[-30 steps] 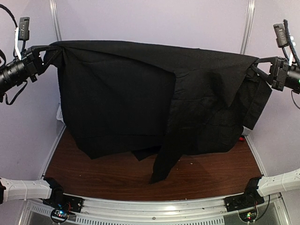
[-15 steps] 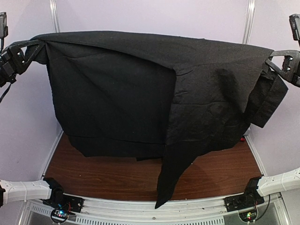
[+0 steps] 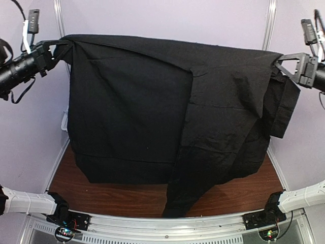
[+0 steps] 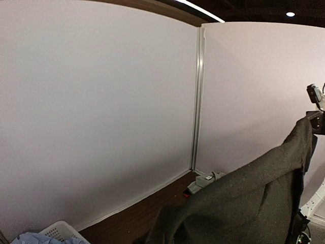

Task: Fold and stack the long sleeve shirts
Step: Flatten out the crumpled shirt at the center of the board.

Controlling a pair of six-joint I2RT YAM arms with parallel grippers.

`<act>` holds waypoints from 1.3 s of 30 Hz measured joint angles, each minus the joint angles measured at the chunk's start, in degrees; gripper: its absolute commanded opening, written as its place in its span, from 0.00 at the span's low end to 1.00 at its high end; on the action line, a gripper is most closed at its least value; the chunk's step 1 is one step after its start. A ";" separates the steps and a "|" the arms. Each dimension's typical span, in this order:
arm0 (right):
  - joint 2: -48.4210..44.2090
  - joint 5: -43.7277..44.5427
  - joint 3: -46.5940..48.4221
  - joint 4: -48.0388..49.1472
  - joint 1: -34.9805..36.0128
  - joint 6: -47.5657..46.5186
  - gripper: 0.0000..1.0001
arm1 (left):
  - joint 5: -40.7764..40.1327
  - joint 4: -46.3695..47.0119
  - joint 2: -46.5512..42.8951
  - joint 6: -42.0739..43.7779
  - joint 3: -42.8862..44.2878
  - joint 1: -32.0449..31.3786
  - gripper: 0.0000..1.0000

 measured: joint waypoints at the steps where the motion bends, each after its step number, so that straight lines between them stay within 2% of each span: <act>1: 0.70 2.97 -1.38 -0.15 0.00 -0.02 0.00 | -2.10 0.11 1.64 0.09 -0.22 0.02 0.00; 4: 5.44 10.36 -3.43 -0.33 -0.11 -0.46 0.00 | -7.85 0.26 7.74 0.50 -0.46 0.02 0.00; 7: 11.61 13.97 -3.32 0.46 -1.79 -1.62 0.00 | -11.98 0.24 14.71 0.92 -0.17 0.02 0.00; 10: 18.88 14.45 -1.51 0.79 -5.88 -2.95 0.00 | -14.14 -1.03 22.47 1.27 2.69 0.15 0.00; 14: 23.04 12.83 1.05 0.87 -8.09 -4.09 0.00 | -13.27 -1.92 26.32 1.31 5.33 0.20 0.00; 19: 19.52 5.27 2.05 0.87 -8.09 -4.50 0.00 | -9.09 -2.21 21.59 1.36 5.35 0.20 0.00; 24: 12.44 -4.17 1.40 1.40 -8.09 -3.56 0.00 | -2.19 -1.38 11.17 1.18 3.08 0.17 0.00; 32: -1.73 -18.67 -7.78 3.65 -8.04 2.54 0.00 | 6.58 -1.90 -3.96 -0.52 -5.11 0.17 0.00; 39: -5.70 -23.54 -7.93 6.16 -7.98 6.49 0.00 | 8.28 -1.81 -7.80 -2.91 -4.81 0.17 0.00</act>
